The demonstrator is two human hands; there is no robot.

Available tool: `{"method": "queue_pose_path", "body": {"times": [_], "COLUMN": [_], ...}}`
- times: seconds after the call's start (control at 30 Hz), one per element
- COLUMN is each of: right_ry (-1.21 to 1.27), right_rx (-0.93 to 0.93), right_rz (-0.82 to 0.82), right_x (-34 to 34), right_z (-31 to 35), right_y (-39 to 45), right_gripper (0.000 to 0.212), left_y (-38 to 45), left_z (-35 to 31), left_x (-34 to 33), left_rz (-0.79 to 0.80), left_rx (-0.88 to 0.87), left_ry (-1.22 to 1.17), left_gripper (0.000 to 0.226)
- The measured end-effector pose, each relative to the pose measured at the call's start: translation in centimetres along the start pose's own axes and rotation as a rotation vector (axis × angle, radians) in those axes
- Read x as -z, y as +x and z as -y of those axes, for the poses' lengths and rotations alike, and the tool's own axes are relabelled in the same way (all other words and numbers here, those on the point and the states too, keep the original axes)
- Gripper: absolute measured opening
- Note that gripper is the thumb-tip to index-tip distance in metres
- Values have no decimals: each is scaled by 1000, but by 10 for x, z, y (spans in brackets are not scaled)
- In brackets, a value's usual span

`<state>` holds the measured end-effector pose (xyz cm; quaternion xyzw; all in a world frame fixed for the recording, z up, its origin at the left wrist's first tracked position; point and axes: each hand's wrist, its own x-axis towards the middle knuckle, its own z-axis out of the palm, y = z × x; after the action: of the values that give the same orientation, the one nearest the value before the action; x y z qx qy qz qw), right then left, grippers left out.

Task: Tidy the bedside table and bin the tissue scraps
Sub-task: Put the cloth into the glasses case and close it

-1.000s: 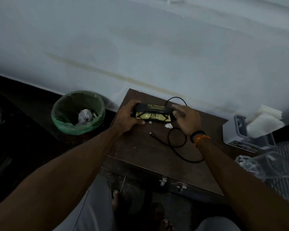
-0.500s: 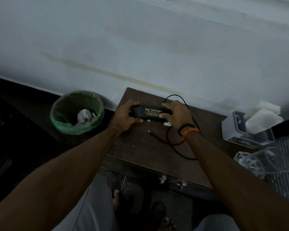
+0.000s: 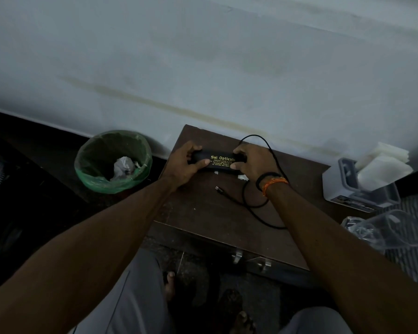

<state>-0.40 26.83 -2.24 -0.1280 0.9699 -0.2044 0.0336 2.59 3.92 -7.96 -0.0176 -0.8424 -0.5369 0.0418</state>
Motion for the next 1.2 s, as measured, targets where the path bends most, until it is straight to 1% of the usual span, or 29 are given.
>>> {"method": "queue_pose_path", "body": {"times": [0.1, 0.17, 0.3, 0.37, 0.47, 0.57, 0.7, 0.8, 0.87, 0.93, 1.0, 1.1, 1.13, 1.2], "right_ry": [6, -8, -95, -160, -235, -278, -280, -238, -226, -196, -152, -110, -87, -46], "right_rx": [-2, 12, 28, 45, 60, 92, 122, 103, 61, -11, -114, -292, -342, -422], "right_rz": [5, 39, 220, 216, 152, 116, 49, 20, 1, -53, -89, -111, -120, -145], "right_x": [0, 0, -5, -12, -16, -13, -2, 13, 22, 33, 44, 58, 61, 65], "right_z": [0, 0, 7, 11, 14, 17, 12, 2, -9, -23, -37, -60, -66, -78], "right_y": [-1, -1, -6, -7, -5, -6, -10, -14, -18, -23, -28, -34, -37, -43], "right_gripper": [46, 51, 84, 93, 86, 79, 74, 70, 70, 67, 63, 61, 61, 58], "left_y": [-1, 1, 7, 8, 9, 9, 9, 12, 12, 11, 5, 0, -1, 1], "left_z": [0, 0, -4, -11, -21, -30, -36, -47, -58, -67, -72, -74, -76, -85], "left_x": [0, 0, 0, 1, 0, 2, 0, -7, -15, -25, -36, -59, -70, -94], "left_rz": [0, 7, 22, 16, 2, -30, -39, -77, -127, -140, -35, 216, 299, 432], "left_rx": [-12, 20, 140, 181, 263, 300, 276, 243, 222, 181, 59, -280, -329, -355], "left_ry": [33, 33, -25, -48, -88, -116, -153, -233, -183, -29, 104, 320, 384, 497], "left_gripper": [40, 41, 47, 49, 47, 42, 33, 23, 18, 17, 17, 26, 34, 51]}}
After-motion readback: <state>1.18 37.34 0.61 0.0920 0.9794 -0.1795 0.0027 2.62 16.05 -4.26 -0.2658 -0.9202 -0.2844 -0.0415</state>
